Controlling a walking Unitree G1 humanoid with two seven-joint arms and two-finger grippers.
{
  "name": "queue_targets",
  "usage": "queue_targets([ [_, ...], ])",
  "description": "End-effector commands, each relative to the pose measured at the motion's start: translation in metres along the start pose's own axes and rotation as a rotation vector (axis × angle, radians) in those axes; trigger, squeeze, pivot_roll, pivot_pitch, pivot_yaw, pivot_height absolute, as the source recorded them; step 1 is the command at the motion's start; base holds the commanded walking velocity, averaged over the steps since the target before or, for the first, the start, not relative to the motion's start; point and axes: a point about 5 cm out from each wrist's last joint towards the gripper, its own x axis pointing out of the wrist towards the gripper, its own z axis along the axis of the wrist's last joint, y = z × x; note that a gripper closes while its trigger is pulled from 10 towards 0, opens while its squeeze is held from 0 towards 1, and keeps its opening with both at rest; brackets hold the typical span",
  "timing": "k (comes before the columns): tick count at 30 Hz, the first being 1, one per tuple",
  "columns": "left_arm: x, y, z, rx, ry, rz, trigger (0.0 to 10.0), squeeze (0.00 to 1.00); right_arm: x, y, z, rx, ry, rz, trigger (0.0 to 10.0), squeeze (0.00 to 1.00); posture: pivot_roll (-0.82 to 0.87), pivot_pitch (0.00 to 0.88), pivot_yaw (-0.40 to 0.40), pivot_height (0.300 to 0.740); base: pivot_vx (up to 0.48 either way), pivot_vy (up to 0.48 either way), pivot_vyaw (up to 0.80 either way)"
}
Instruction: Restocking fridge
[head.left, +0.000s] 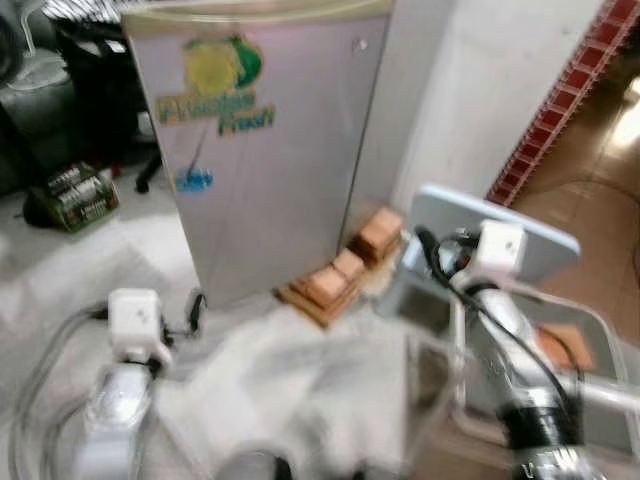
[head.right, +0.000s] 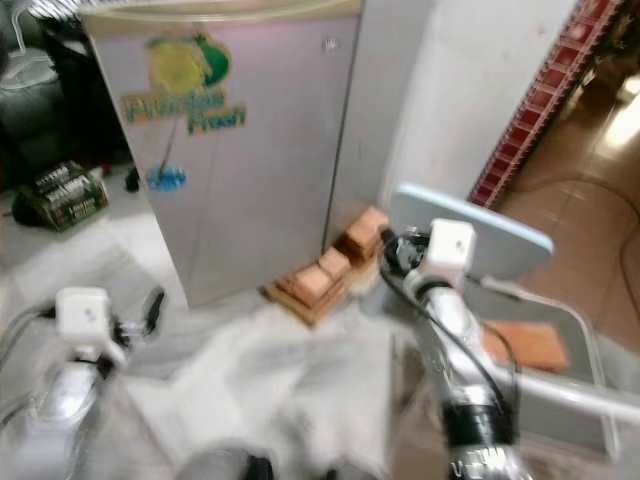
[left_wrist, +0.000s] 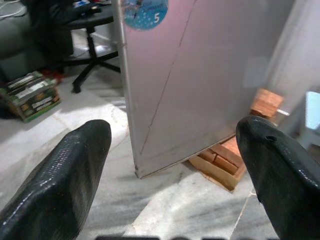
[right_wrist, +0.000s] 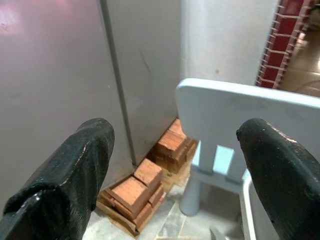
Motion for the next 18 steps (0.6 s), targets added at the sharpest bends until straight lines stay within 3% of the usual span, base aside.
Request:
queue_targets([
  [1,0.002,0.006,0.005,0.008,-0.018,0.010,10.0,0.00,0.003,0.009,0.006,0.000,-0.032,0.028,10.0,0.00,0.15,0.000,-0.031,0.740,0.000,0.446,0.00],
  [9,0.003,0.006,0.006,0.005,-0.029,0.004,10.0,0.00,0.012,0.025,0.012,-0.018,-0.064,0.072,10.0,0.00,0.15,0.000,-0.031,0.740,0.000,0.443,0.60],
  [11,0.003,0.006,0.007,0.010,-0.041,-0.003,10.0,0.00,0.013,0.027,0.013,-0.017,-0.066,0.078,10.0,0.00,0.15,0.000,-0.031,0.740,0.334,0.345,0.66],
  [18,0.003,0.008,0.007,0.002,-0.033,-0.007,10.0,0.00,0.022,0.047,0.020,-0.012,-0.084,0.114,10.0,0.00,0.15,0.000,-0.034,0.740,0.461,0.000,0.58],
])
